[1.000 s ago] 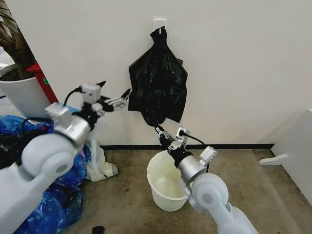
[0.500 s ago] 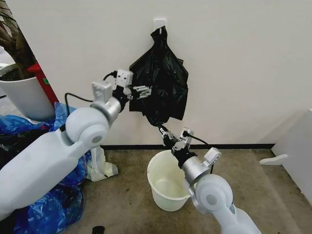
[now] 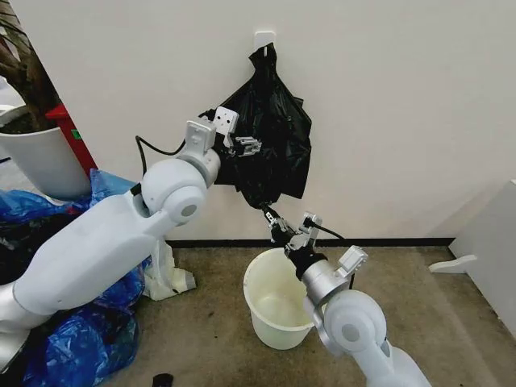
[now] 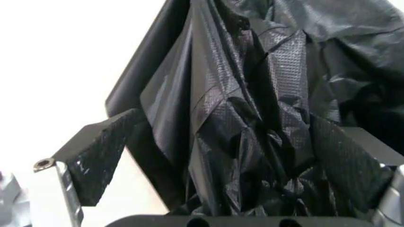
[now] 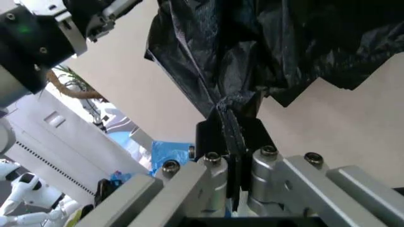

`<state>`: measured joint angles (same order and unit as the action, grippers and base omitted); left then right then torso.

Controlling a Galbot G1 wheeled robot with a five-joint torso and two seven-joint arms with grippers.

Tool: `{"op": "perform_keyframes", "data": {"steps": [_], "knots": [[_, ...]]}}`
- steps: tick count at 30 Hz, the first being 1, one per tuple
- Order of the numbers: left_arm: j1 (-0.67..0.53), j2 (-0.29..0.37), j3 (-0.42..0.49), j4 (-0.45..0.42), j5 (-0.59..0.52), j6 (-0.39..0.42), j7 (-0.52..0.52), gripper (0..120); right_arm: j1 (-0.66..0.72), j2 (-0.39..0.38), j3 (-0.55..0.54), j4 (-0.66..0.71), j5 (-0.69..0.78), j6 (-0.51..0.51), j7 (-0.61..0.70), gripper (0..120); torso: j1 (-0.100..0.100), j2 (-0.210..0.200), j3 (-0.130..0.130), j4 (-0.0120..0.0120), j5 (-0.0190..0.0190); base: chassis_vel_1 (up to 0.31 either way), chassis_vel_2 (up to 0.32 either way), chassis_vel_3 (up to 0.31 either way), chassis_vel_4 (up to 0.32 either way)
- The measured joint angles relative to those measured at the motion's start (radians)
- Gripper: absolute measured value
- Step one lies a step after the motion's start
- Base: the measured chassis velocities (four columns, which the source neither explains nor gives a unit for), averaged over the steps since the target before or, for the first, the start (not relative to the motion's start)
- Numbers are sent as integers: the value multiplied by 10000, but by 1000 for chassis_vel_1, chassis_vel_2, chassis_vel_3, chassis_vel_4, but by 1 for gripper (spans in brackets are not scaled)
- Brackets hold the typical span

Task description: Place the garbage bag over the trash bin.

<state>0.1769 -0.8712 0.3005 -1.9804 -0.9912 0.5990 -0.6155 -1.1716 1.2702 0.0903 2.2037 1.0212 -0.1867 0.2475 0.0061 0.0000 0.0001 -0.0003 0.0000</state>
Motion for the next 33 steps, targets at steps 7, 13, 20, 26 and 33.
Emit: {"op": "perform_keyframes", "data": {"steps": [7,13,20,26,33], "knots": [[356,439,-761,-161,98,232,-204,100,-7,0,107,-80,-42,4,-3,0,0,0,-1,3,-1,0,0,0,0],[660,605,-1266,-184,180,248,-194,100,-33,-23,132,-96,-50,6,-3,0,0,0,-1,1,-1,0,0,0,0],[1280,939,-1864,-446,238,249,-174,100,-57,-145,305,-103,-27,7,9,0,0,0,-1,0,-1,0,0,0,0],[2072,1364,-2409,-618,348,235,-38,100,-26,-106,353,-166,-4,8,19,0,0,0,-1,0,-2,0,0,0,0],[2719,1735,-2895,-906,499,75,174,100,-38,-101,324,-174,-8,4,28,0,-1,0,-1,3,-1,0,0,0,0]]}}
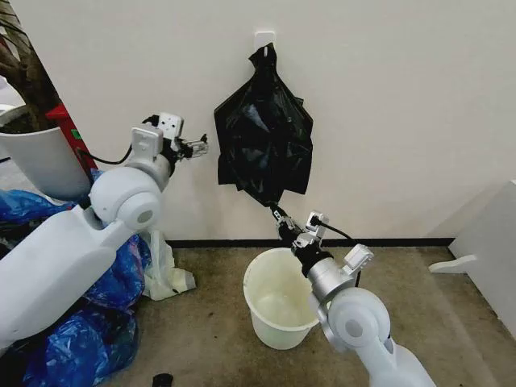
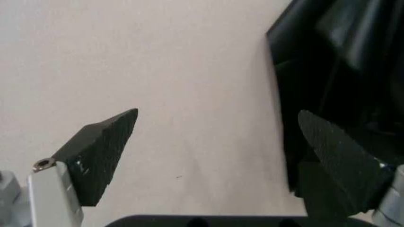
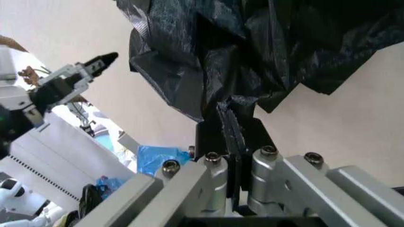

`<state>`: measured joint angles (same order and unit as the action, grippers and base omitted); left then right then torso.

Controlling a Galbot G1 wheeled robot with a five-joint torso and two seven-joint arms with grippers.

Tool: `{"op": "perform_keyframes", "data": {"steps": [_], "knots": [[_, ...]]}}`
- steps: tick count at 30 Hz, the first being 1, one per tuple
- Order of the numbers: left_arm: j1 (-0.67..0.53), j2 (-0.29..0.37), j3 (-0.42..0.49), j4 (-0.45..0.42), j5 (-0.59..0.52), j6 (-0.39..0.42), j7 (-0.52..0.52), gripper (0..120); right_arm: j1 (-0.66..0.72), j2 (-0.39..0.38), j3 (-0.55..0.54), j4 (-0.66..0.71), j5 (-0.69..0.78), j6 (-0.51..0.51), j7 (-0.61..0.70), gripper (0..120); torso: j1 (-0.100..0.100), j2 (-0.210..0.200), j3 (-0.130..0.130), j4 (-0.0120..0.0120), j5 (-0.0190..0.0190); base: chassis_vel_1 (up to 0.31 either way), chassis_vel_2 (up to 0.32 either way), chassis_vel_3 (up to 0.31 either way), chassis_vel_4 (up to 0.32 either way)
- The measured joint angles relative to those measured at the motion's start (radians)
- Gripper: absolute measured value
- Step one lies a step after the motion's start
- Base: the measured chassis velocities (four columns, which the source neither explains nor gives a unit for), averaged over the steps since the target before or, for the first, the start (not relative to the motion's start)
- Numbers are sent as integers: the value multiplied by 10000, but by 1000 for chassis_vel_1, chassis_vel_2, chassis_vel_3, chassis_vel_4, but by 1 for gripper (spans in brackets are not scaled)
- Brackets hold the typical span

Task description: Place the garbage bag over the trash bin.

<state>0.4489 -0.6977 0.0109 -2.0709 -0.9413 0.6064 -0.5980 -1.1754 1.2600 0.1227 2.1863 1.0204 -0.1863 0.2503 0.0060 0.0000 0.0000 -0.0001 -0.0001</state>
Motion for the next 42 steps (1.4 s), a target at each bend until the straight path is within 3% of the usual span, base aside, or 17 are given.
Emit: {"op": "perform_keyframes", "data": {"steps": [6,11,18,22,29,42], "knots": [[-98,-14,166,-1386,-932,49,-29,100,-51,-23,-16,-63,-114,-15,-1,0,0,0,0,-3,3,0,0,0,0],[-847,-338,784,-1741,-1406,199,-191,100,-125,-25,-11,-61,-174,-18,-11,0,-1,0,-1,-2,2,0,0,0,0],[-2359,-1106,2112,-1236,-1907,245,-509,100,-149,-39,55,-59,-194,-26,-13,0,-1,0,0,-2,3,0,0,0,0],[-3125,-1830,3125,-399,-2008,392,-1054,100,-225,-55,156,-41,-199,-36,-13,0,0,0,1,-3,1,0,0,0,0],[-3572,-2825,3872,315,-2200,692,-2139,100,-293,-28,180,-30,-273,-42,-12,0,0,0,1,-3,3,0,0,0,0],[-3519,-2797,3779,849,-1695,930,-2534,100,-296,70,178,-100,-377,-42,-27,0,0,0,1,-1,1,0,0,0,0]]}}
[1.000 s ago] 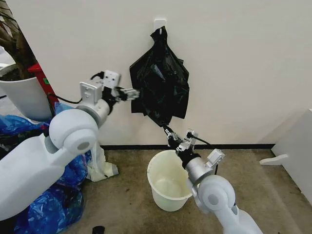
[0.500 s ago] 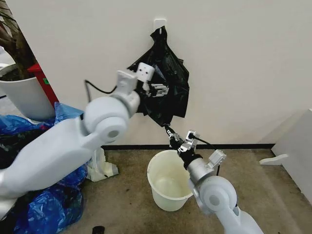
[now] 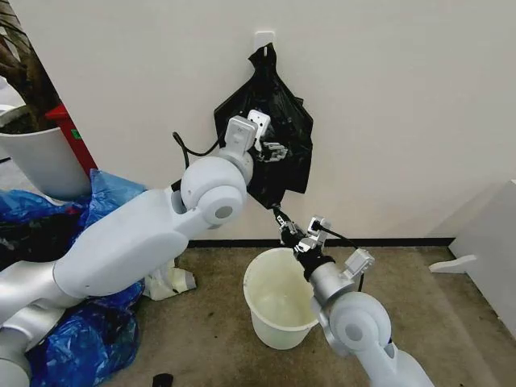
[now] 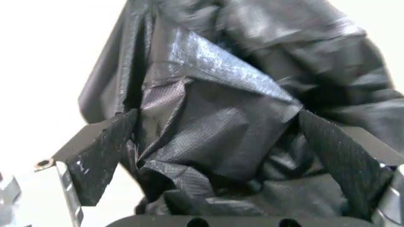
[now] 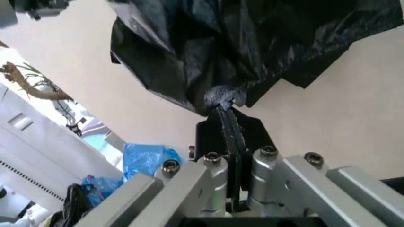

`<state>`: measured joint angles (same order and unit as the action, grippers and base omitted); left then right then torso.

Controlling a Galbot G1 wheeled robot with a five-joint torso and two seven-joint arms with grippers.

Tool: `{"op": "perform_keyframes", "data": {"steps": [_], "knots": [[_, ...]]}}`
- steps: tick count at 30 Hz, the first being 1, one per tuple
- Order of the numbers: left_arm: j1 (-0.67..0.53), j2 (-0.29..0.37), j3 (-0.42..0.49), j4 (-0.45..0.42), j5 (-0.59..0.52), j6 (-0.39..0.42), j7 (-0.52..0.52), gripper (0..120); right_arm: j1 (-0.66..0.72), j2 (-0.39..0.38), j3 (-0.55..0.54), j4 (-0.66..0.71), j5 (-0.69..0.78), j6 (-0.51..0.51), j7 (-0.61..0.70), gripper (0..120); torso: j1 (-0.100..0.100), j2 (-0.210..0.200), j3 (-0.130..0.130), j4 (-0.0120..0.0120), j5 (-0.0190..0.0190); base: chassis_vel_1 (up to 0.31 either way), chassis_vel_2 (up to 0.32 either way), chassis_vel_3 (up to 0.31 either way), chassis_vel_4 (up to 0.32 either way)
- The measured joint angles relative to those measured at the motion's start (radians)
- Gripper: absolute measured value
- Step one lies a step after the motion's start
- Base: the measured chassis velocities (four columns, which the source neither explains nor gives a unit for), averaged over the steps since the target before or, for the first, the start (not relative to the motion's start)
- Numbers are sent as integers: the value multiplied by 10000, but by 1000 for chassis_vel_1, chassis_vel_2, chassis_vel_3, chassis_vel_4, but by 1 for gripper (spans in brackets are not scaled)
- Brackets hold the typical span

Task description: Place the garbage bag over the trash bin.

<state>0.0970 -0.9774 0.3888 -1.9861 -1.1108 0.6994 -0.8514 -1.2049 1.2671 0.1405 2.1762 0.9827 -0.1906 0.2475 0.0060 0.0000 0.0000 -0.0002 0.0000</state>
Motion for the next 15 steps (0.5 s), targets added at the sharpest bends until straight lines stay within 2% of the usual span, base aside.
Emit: {"op": "perform_keyframes", "data": {"steps": [10,15], "knots": [[416,481,-603,219,651,-34,381,100,-37,-55,-13,-17,-8,0,-5,0,0,0,0,-1,-2,0,0,0,0],[750,850,-1089,-24,666,-43,440,100,-41,-96,-7,-46,-11,0,-5,0,0,0,0,-2,-2,0,0,0,0]]}}
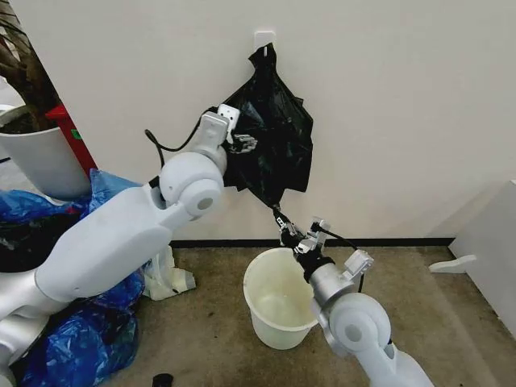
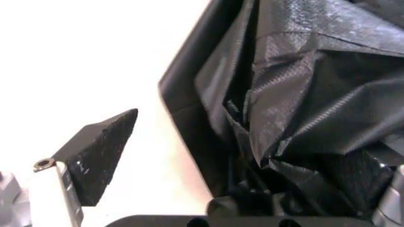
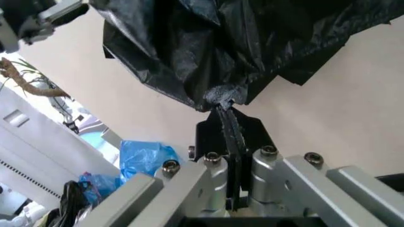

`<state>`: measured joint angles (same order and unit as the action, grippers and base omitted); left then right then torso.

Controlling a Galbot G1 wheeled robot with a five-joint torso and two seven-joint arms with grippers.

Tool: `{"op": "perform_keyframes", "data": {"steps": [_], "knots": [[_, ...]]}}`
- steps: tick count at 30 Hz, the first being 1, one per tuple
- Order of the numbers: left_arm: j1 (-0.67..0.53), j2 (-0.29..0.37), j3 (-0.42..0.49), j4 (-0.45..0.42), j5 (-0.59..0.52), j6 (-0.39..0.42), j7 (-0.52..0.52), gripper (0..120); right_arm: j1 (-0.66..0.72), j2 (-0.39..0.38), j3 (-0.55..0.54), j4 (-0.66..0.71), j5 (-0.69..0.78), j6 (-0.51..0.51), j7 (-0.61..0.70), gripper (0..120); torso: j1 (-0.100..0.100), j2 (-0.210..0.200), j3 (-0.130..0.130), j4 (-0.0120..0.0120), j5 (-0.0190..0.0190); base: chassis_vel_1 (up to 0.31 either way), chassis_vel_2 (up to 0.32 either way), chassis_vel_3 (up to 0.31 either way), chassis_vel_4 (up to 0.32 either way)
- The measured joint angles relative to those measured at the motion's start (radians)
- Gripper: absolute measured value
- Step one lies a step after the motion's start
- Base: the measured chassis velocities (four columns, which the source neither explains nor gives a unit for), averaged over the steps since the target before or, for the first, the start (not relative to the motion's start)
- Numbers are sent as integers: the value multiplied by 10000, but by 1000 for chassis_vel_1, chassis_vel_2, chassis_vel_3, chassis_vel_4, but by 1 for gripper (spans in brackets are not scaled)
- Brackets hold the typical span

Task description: Place the garbage bag over the trash bin.

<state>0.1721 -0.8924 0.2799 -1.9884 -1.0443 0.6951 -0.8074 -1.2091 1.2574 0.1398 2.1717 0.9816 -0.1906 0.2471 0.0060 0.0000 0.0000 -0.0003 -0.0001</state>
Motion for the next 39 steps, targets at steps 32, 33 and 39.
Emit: {"op": "perform_keyframes", "data": {"steps": [32,33,39], "knots": [[1933,1171,-2110,-648,366,-388,875,100,-35,100,-135,-236,-200,-51,-22,0,0,0,0,1,1,0,0,0,0],[1901,1153,-2069,-628,367,-425,944,98,-46,98,-117,-221,-200,-51,-22,0,0,0,0,0,1,0,0,0,0],[1799,1137,-1917,-571,461,-696,1353,81,-106,83,-4,-112,-205,-50,-22,0,0,0,-1,0,3,0,0,0,0]]}}
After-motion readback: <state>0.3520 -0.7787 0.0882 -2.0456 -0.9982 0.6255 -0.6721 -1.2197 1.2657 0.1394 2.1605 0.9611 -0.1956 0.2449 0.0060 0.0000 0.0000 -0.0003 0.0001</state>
